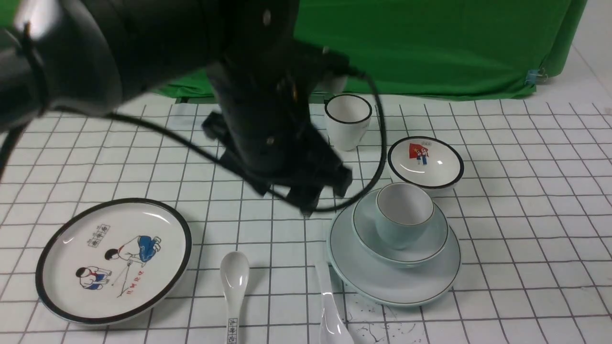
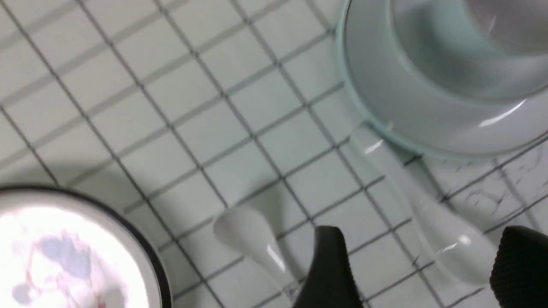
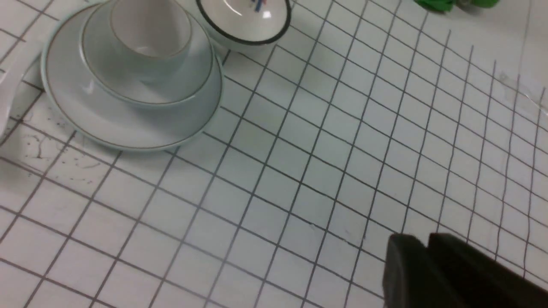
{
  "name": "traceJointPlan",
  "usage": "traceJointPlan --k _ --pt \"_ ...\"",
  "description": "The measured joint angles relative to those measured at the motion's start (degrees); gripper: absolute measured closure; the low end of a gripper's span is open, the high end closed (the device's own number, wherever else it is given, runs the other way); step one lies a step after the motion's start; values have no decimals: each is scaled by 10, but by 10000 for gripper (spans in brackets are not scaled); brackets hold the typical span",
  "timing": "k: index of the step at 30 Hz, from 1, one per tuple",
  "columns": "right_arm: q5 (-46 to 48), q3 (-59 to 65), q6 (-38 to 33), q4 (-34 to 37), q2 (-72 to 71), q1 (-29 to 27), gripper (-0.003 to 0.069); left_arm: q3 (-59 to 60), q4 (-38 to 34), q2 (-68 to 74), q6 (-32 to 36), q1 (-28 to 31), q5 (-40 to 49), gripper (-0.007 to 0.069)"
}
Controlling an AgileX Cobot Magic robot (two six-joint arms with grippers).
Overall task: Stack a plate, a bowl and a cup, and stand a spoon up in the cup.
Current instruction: Use the left arm to grab a blue soup spoon
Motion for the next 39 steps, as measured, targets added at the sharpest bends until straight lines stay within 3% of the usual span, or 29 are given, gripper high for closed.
traceJointPlan --k 7,20,35,39 --pt "1 0 -12 -11 -34 51 546 114 -18 25 -97 -29 -133 192" --pt "1 10 -13 -44 -102 80 535 119 -52 122 -154 -36 -211 192" --pt "2 38 -7 -64 -115 80 535 118 -13 156 -191 -36 -207 195" --pt "2 39 -3 -69 -122 80 535 118 -6 157 -191 -36 -199 248"
